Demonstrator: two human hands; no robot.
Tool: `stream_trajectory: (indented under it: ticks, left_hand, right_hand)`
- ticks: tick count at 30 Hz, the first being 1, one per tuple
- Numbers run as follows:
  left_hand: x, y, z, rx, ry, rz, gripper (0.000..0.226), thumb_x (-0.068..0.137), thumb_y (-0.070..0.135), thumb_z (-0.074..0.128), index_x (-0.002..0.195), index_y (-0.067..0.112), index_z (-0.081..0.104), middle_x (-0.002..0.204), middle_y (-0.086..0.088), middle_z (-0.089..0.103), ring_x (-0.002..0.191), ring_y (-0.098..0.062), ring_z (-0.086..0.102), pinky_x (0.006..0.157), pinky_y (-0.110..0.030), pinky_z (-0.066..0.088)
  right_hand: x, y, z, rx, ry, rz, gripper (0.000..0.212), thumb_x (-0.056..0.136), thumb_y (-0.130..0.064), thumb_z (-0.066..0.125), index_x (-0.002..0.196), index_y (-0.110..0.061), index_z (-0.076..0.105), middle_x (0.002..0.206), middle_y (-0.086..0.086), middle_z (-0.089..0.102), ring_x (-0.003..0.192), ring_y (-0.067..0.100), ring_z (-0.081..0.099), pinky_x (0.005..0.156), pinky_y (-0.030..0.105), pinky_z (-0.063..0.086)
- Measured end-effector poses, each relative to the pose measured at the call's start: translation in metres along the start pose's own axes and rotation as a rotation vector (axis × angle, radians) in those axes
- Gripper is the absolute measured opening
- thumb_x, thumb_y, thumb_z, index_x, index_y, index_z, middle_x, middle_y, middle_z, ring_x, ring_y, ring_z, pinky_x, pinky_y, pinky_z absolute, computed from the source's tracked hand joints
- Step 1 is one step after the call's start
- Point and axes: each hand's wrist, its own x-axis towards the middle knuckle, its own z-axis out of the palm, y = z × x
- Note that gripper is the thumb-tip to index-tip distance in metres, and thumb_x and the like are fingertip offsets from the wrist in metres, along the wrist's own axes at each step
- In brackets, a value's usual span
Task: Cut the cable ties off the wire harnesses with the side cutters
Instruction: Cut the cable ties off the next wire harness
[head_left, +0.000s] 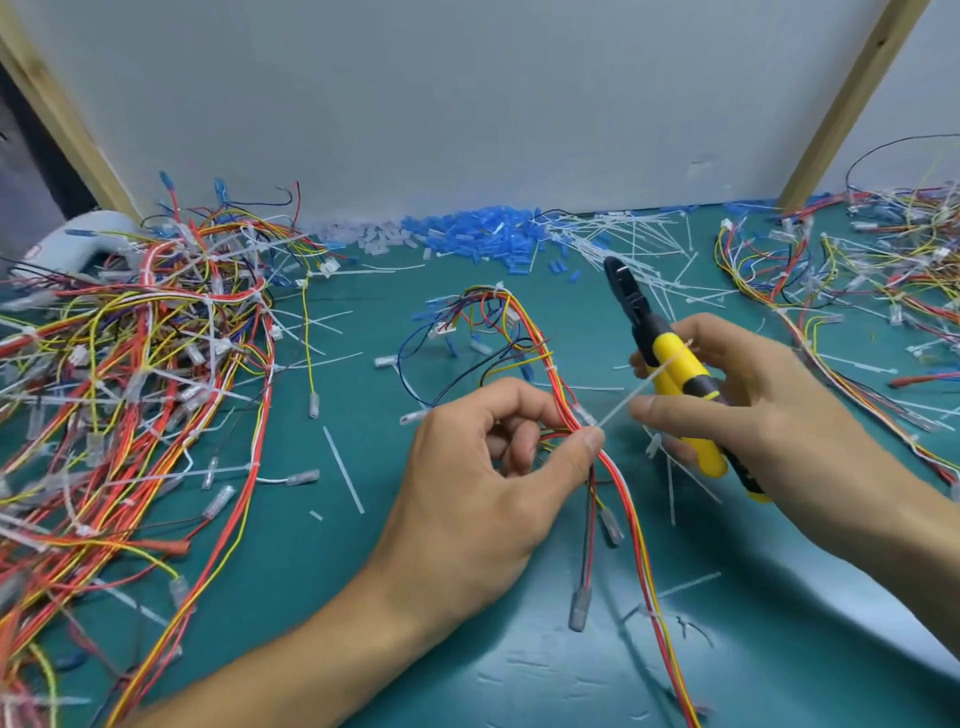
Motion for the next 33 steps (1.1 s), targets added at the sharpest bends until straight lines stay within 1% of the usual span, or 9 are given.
stream_trajectory:
  ticks: [2,6,8,11,15,18,20,23,33]
  left_hand:
    - [0.001,0.000,0.000,-0.016,0.001,-0.008,0.014,0.081,0.038,0.079,0.084,0.026,0.072,0.062,0.009,0.040,0.058,-0.013,0.041,0.056,-0.028,0.035]
    - [0.004,0.002,-0.002,-0.177,-0.056,-0.053,0.010,0.081,0.030,0.079,0.082,0.023,0.073,0.063,0.005,0.039,0.056,-0.011,0.037,0.051,-0.016,0.033]
    - [0.004,0.004,-0.002,-0.246,-0.084,-0.051,0.006,0.081,0.025,0.078,0.080,0.022,0.073,0.064,0.002,0.039,0.055,-0.010,0.035,0.050,-0.014,0.032]
    - [0.005,0.007,-0.003,-0.403,-0.080,-0.064,0.003,0.083,0.018,0.075,0.083,0.016,0.073,0.065,-0.004,0.039,0.052,-0.011,0.032,0.045,-0.022,0.028]
    - [0.016,0.006,-0.013,-0.559,0.042,-0.116,0.002,0.082,0.015,0.073,0.080,0.016,0.072,0.063,0.000,0.043,0.050,-0.011,0.033,0.040,-0.021,0.029]
    - [0.022,0.003,-0.019,-0.550,0.131,-0.106,0.005,0.081,0.016,0.074,0.079,0.016,0.069,0.062,0.004,0.042,0.047,-0.008,0.028,0.040,-0.020,0.024]
    - [0.023,0.002,-0.020,-0.520,0.154,-0.093,0.006,0.080,0.018,0.075,0.077,0.018,0.070,0.063,0.004,0.038,0.046,-0.006,0.024,0.040,-0.019,0.020]
    - [0.024,0.003,-0.020,-0.479,0.177,-0.069,0.006,0.076,0.023,0.079,0.073,0.023,0.074,0.067,0.000,0.037,0.048,-0.008,0.021,0.041,-0.020,0.016]
    - [0.026,0.001,-0.020,-0.414,0.218,-0.032,0.014,0.069,0.036,0.082,0.070,0.025,0.073,0.065,0.003,0.040,0.046,-0.009,0.023,0.043,-0.018,0.021]
  right_hand:
    - [-0.001,-0.002,0.005,0.009,-0.012,-0.045,0.038,0.070,-0.031,0.095,0.098,-0.018,0.073,0.096,0.013,0.070,0.064,0.035,0.057,0.058,0.035,0.049]
    - [-0.002,-0.002,0.010,0.131,0.017,-0.100,0.030,0.081,-0.032,0.081,0.090,-0.006,0.072,0.070,0.013,0.063,0.056,0.020,0.054,0.048,0.028,0.043]
    - [-0.003,-0.003,0.008,0.178,0.021,-0.122,0.028,0.081,-0.029,0.084,0.090,-0.006,0.072,0.070,0.015,0.062,0.058,0.023,0.053,0.047,0.027,0.041]
    - [-0.005,-0.005,0.006,0.241,0.032,-0.155,0.034,0.080,-0.029,0.083,0.102,-0.006,0.071,0.082,0.024,0.065,0.064,0.028,0.057,0.048,0.030,0.042]
    - [-0.007,-0.009,0.005,0.273,0.029,-0.190,0.034,0.082,-0.027,0.078,0.106,-0.004,0.073,0.083,0.024,0.070,0.061,0.032,0.062,0.046,0.032,0.045]
    - [-0.010,-0.010,0.005,0.116,0.015,-0.213,0.030,0.079,-0.022,0.082,0.104,-0.007,0.074,0.081,0.017,0.071,0.064,0.026,0.065,0.049,0.032,0.047]
    - [-0.013,-0.010,0.007,-0.053,0.003,-0.221,0.036,0.074,-0.027,0.086,0.106,-0.015,0.075,0.086,0.008,0.074,0.070,0.018,0.068,0.059,0.030,0.056]
    - [-0.017,-0.010,0.011,-0.173,-0.030,-0.237,0.040,0.072,-0.034,0.089,0.108,-0.025,0.074,0.092,0.002,0.075,0.074,0.022,0.071,0.073,0.041,0.062]
    - [-0.020,-0.017,0.011,-0.328,-0.019,-0.307,0.043,0.068,-0.038,0.088,0.108,-0.038,0.073,0.089,-0.004,0.073,0.072,0.023,0.066,0.069,0.038,0.057]
